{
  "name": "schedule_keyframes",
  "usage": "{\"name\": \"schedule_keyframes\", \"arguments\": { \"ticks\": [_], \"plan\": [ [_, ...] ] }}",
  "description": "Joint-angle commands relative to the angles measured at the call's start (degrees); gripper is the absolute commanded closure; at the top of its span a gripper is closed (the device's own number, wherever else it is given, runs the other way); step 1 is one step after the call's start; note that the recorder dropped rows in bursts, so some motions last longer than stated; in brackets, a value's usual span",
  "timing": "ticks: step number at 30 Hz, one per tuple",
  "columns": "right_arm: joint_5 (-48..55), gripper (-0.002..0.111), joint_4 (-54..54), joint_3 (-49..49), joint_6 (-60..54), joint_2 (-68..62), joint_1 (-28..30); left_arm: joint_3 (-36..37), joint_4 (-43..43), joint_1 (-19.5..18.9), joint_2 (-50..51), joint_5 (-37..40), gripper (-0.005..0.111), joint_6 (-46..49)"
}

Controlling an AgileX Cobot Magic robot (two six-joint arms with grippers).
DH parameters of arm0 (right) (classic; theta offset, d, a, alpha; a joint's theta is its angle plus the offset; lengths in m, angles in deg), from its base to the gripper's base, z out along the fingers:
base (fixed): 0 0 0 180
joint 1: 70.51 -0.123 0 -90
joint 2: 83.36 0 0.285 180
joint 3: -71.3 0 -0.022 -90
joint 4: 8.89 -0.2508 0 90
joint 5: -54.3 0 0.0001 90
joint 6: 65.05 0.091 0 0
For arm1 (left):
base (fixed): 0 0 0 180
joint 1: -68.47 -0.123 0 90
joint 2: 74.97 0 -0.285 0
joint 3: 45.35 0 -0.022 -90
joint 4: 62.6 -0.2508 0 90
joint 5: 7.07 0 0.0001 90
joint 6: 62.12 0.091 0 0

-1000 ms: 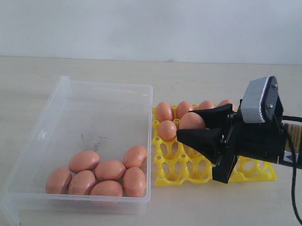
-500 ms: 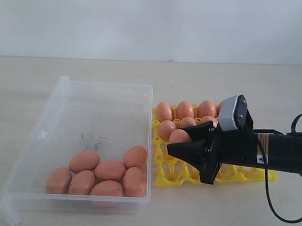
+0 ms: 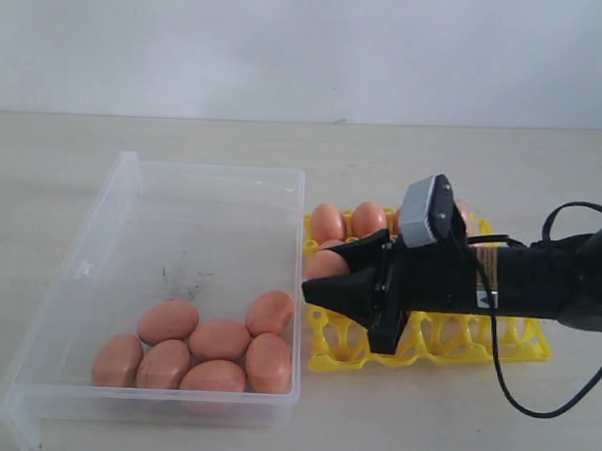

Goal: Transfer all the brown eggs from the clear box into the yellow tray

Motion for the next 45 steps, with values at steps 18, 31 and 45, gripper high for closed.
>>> {"name": "schedule_keyframes", "arguments": {
  "ticks": [18, 31, 45],
  "plan": [
    [5.44, 0.109, -4.49, -1.52, 5.36, 0.11, -1.98, -0.05, -0.23, 0.08, -0.12, 0.17, 0.103, 0.31],
    [6.81, 0.109, -7.11, -1.52, 5.98, 0.11, -1.98, -0.05, -0.23, 0.08, -0.12, 0.17, 0.103, 0.31],
    [8.1, 0.07, -6.61, -1.29, 10.12, 0.21, -1.98, -0.05, -0.23, 0.08, -0.12, 0.17, 0.103, 0.31]
  ]
}}
